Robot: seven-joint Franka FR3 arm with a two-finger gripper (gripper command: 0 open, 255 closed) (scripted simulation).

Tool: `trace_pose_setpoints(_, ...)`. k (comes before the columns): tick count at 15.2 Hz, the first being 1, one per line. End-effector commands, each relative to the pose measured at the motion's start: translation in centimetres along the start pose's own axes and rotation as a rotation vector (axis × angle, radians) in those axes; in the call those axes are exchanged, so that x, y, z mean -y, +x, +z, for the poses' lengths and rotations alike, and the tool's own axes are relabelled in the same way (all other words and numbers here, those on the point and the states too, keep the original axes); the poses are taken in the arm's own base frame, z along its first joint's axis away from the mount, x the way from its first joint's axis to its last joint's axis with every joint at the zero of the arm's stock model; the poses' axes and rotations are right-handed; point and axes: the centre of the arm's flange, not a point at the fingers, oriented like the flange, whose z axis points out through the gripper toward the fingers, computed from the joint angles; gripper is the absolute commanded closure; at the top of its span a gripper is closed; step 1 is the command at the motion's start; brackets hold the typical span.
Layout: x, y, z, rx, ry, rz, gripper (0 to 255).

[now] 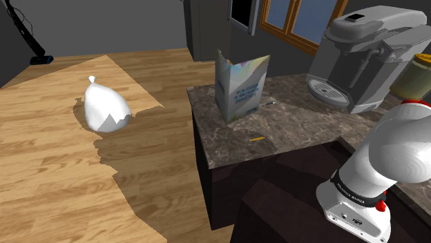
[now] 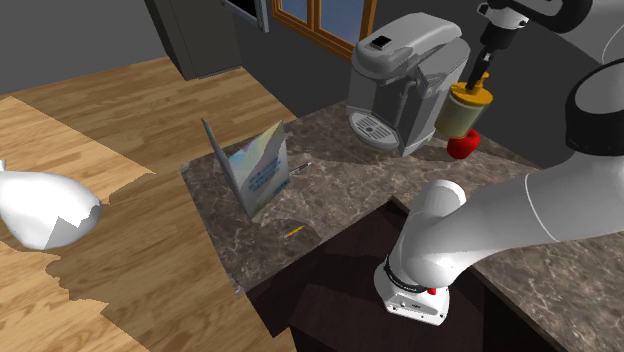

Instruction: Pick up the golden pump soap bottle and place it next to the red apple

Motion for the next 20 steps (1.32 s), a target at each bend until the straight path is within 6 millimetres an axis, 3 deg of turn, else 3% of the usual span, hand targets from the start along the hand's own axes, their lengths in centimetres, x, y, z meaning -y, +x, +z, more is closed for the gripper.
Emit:
trace_pose_setpoints(1,0.0,0.0,1.0,0.000,-0.001,0.000,255)
trace_pose_setpoints(20,-0.2,-0.6,11.1,0.000,-0.001,0.000,255)
